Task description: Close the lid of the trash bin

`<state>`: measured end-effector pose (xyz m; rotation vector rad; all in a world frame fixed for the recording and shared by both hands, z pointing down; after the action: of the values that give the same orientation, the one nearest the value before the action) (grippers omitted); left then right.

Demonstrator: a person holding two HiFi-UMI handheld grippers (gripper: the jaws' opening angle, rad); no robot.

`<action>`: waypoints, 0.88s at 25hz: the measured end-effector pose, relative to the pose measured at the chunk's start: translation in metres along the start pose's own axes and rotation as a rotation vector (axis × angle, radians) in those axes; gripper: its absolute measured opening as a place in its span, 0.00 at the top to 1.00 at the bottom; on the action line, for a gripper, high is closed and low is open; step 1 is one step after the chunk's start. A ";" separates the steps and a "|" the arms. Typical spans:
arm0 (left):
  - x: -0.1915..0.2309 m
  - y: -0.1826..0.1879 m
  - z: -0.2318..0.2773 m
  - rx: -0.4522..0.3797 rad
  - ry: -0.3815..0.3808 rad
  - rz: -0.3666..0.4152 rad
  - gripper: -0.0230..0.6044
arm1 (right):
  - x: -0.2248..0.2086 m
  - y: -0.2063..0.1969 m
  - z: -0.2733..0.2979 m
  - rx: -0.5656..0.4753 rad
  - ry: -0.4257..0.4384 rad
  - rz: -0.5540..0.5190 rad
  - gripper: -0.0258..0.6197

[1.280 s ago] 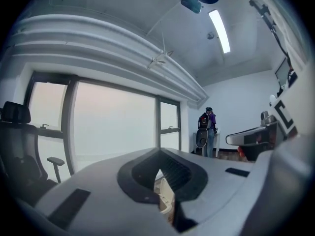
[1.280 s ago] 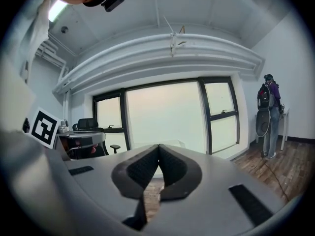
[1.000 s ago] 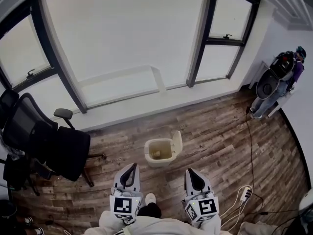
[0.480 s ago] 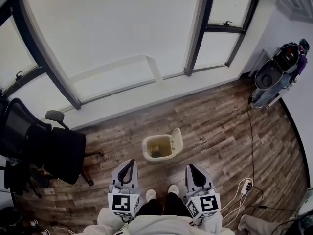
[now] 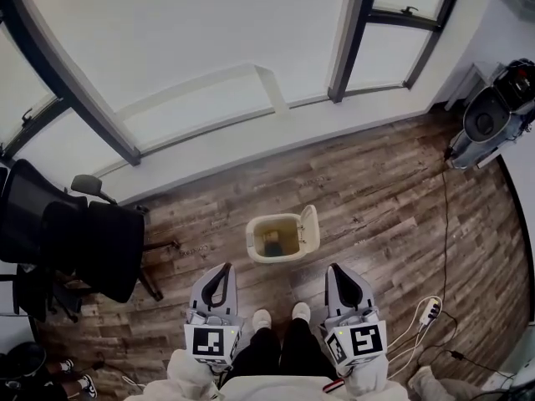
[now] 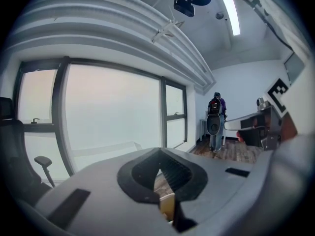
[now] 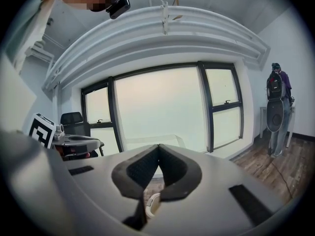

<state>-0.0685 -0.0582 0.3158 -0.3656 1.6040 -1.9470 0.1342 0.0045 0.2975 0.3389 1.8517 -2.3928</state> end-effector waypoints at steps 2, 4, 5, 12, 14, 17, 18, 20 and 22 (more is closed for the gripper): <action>-0.003 -0.010 0.013 0.023 -0.001 -0.010 0.95 | -0.011 -0.011 0.010 0.012 -0.004 0.009 0.92; -0.007 -0.025 0.028 0.051 -0.004 -0.018 0.95 | -0.021 -0.025 0.021 0.026 -0.008 0.024 0.92; -0.009 -0.034 0.035 0.061 -0.007 -0.021 0.95 | -0.027 -0.032 0.028 0.033 -0.010 0.032 0.92; -0.023 -0.097 0.092 0.102 0.005 -0.053 0.95 | -0.078 -0.087 0.076 0.063 -0.055 0.093 0.92; -0.027 -0.117 0.109 0.114 0.012 -0.060 0.95 | -0.092 -0.105 0.089 0.075 -0.066 0.099 0.92; -0.033 -0.148 0.133 0.129 0.019 -0.065 0.95 | -0.114 -0.134 0.108 0.080 -0.077 0.104 0.92; -0.034 -0.158 0.139 0.137 0.018 -0.065 0.95 | -0.120 -0.145 0.114 0.077 -0.078 0.110 0.92; -0.035 -0.175 0.150 0.151 0.021 -0.066 0.95 | -0.131 -0.164 0.123 0.073 -0.076 0.120 0.92; -0.036 -0.188 0.160 0.160 0.029 -0.069 0.95 | -0.143 -0.180 0.131 0.079 -0.079 0.119 0.92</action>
<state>-0.0008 -0.1446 0.5396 -0.3330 1.4592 -2.1254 0.2195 -0.0838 0.5316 0.3456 1.6585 -2.3685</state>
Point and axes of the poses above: the fingertips, and each gripper's own axes: z forward along the fingers, x to its left, y out of its top, the point moved 2 cm from there along -z, backward along the fingers, and after that the axes turned 7 degrees about z, right-handed, at the moved point
